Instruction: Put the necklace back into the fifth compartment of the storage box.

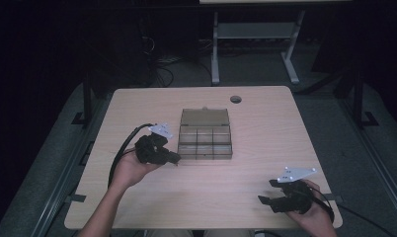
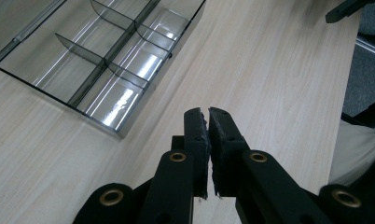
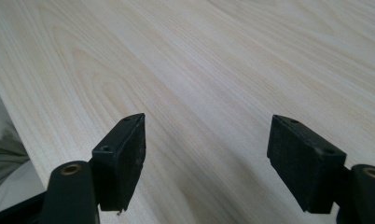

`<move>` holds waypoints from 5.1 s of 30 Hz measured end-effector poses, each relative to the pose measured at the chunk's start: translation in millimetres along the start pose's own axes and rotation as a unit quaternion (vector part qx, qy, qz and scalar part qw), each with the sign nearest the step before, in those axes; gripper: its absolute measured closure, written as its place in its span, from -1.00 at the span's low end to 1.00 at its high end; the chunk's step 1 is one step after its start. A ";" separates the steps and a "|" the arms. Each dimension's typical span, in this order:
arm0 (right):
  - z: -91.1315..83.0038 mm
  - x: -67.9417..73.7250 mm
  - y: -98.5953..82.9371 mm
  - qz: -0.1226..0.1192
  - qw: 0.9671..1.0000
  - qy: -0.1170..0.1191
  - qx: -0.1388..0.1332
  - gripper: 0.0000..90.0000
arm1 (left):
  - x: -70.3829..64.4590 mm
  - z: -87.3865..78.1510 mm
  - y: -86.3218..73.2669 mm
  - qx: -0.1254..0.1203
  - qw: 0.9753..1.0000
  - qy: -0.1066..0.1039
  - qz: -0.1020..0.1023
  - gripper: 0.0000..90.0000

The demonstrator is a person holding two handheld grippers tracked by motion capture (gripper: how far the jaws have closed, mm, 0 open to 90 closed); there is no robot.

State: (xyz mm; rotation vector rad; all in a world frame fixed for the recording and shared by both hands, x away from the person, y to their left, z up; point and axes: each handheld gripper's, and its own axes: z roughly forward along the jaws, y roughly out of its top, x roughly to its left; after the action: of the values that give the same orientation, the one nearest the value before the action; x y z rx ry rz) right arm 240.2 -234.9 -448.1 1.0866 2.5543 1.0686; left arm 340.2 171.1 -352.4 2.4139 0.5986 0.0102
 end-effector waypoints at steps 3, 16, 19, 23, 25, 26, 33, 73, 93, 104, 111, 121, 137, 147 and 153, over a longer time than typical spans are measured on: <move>-0.2 -0.6 0.1 -0.001 1.000 0.001 -0.003 -0.39 | 1.4 1.9 5.0 -0.004 1.000 -0.003 -0.002 0.91; 1.6 -0.8 0.3 -0.002 1.000 0.003 0.004 -0.39 | 6.4 7.9 19.7 -0.009 1.000 -0.011 -0.002 0.91; 0.6 -0.9 0.1 0.001 1.000 0.002 0.002 -0.39 | 6.8 9.4 24.1 -0.008 1.000 -0.012 0.000 0.91; 1.1 -1.1 0.5 -0.001 1.000 0.002 0.004 -0.39 | 9.5 11.7 29.7 -0.004 1.000 -0.013 0.000 0.91; 1.5 -1.2 0.6 -0.002 1.000 0.002 0.004 -0.39 | 10.6 12.2 31.0 -0.002 1.000 -0.013 0.003 0.91; 1.7 -0.8 0.8 -0.001 1.000 0.002 0.006 -0.39 | 10.9 13.0 32.2 -0.001 1.000 -0.012 0.002 0.91; 1.0 -0.8 0.5 0.000 1.000 0.002 0.005 -0.39 | 16.3 18.3 38.2 0.010 1.000 -0.009 0.003 0.91; -1.3 -1.5 0.7 0.002 1.000 0.006 -0.005 -0.40 | 36.6 50.2 68.8 0.023 1.000 -0.011 -0.002 0.91; -0.3 -1.3 0.9 0.004 1.000 0.010 -0.002 -0.40 | 45.4 67.6 70.6 0.034 0.999 -0.013 -0.007 0.91; -0.3 -1.1 0.8 0.005 1.000 0.010 -0.002 -0.40 | 50.6 79.4 70.2 0.037 0.999 -0.013 -0.009 0.91; -0.5 -1.3 0.5 0.004 1.000 0.010 -0.003 -0.40 | 52.8 85.4 69.5 0.033 0.999 -0.015 -0.013 0.91; -0.2 -1.1 0.9 0.002 1.000 0.011 -0.001 -0.40 | 54.1 92.6 69.4 0.035 0.999 -0.016 -0.016 0.91; -0.3 -1.2 0.8 0.001 1.000 0.013 0.003 -0.40 | 56.5 110.8 67.3 0.049 0.998 -0.018 -0.022 0.91; 1.5 -1.1 1.0 0.000 1.000 0.015 0.003 -0.40 | 58.8 117.4 65.7 0.056 0.998 -0.017 -0.026 0.91; 1.3 -1.5 0.9 -0.001 1.000 0.015 0.002 -0.40 | 60.3 122.1 64.7 0.059 0.998 -0.017 -0.028 0.91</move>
State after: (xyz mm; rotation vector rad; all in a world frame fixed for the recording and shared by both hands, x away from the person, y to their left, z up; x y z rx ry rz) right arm 242.3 -234.8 -448.7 1.0777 2.5806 1.0880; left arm 439.9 80.0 -419.3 2.5053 0.6685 -0.0933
